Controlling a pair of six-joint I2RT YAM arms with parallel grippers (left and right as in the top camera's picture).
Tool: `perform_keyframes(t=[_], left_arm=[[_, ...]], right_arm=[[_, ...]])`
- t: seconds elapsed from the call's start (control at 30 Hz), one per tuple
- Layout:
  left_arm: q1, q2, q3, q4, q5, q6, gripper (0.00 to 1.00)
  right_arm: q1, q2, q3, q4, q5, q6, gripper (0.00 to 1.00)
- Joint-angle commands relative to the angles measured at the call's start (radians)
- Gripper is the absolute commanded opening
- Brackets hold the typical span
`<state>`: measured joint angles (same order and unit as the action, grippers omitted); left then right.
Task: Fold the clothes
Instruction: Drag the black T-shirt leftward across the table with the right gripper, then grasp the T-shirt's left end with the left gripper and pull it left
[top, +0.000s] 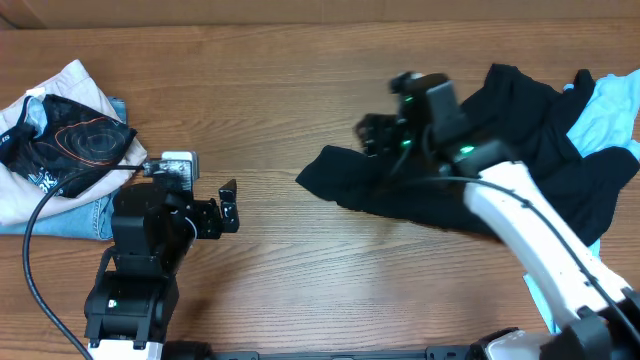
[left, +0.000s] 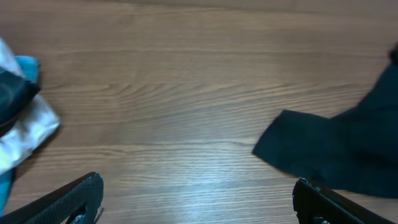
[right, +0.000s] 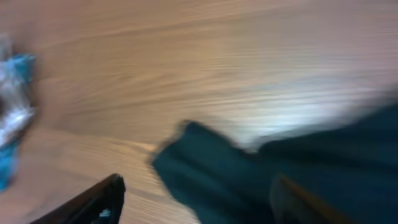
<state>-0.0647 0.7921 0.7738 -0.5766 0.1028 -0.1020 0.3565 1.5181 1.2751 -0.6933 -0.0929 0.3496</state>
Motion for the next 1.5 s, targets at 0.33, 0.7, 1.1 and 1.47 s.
perform_keyframes(t=[0.33,0.7,1.1,1.47], left_arm=[[-0.129,0.261,0.027,0.157,0.31,-0.251,1.0],[-0.38,0.653,0.027,0.439,0.306,-0.551,1.0],[-0.455,0.987,0.027,0.76,0.289,-0.735,1.0],[-0.482,1.072,0.028,0.938,0.22,-0.777,0.09]], right_arm=[[-0.396,-0.155,0.074,-0.362,0.174,0.132,0.93],[-0.483,-0.155,0.074,-0.414,0.173,0.114,0.97],[-0.483,-0.155,0.074,-0.416,0.173,0.095,0.97],[-0.483,-0.155,0.074,-0.417,0.173,0.095,0.97]])
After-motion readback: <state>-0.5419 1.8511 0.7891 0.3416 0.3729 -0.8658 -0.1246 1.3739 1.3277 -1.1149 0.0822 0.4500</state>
